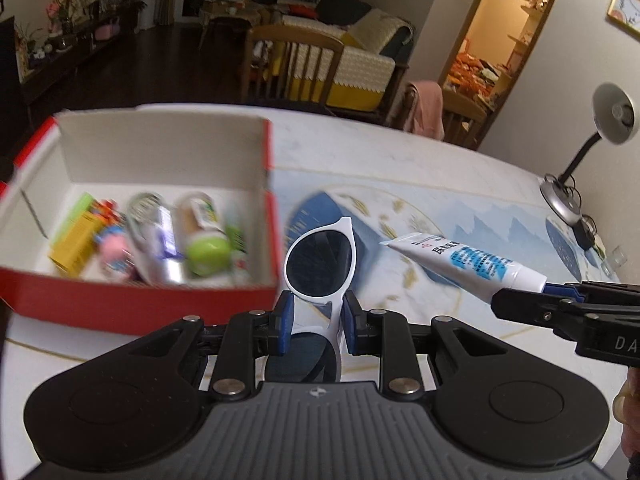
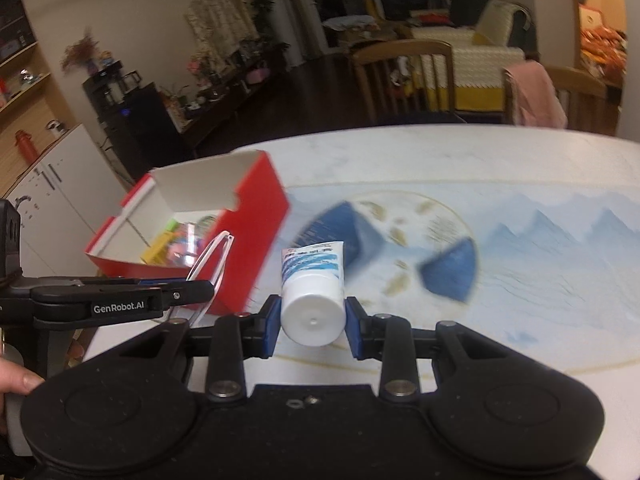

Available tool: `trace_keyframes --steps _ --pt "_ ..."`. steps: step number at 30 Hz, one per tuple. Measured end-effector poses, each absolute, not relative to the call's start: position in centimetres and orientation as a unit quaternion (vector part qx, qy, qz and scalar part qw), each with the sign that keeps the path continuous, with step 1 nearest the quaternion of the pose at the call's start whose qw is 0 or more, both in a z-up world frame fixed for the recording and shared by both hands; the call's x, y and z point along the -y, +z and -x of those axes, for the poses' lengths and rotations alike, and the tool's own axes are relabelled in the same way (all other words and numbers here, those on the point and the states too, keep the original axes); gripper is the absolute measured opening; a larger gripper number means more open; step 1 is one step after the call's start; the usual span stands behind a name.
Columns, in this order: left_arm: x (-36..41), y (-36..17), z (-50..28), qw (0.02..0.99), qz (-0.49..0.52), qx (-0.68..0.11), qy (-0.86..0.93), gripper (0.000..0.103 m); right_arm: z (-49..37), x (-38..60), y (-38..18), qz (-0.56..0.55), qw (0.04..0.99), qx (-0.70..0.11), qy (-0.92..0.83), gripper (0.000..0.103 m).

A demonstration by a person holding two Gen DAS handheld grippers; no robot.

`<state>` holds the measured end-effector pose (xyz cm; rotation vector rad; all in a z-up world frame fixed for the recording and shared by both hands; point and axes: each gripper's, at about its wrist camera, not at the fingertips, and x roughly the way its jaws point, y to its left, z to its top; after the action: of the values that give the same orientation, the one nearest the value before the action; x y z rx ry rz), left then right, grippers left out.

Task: Organize rigid objects
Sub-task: 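Carry the ointment tube and sunglasses over into the red box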

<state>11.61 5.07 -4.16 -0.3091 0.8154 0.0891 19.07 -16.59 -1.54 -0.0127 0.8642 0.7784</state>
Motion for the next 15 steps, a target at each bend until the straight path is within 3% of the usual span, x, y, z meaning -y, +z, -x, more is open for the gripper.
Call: trace_keyframes --steps 15 --pt "-17.5 -1.6 -12.8 0.912 0.112 -0.386 0.079 0.025 -18.2 2.2 -0.5 0.065 0.838 -0.365 0.401 0.032"
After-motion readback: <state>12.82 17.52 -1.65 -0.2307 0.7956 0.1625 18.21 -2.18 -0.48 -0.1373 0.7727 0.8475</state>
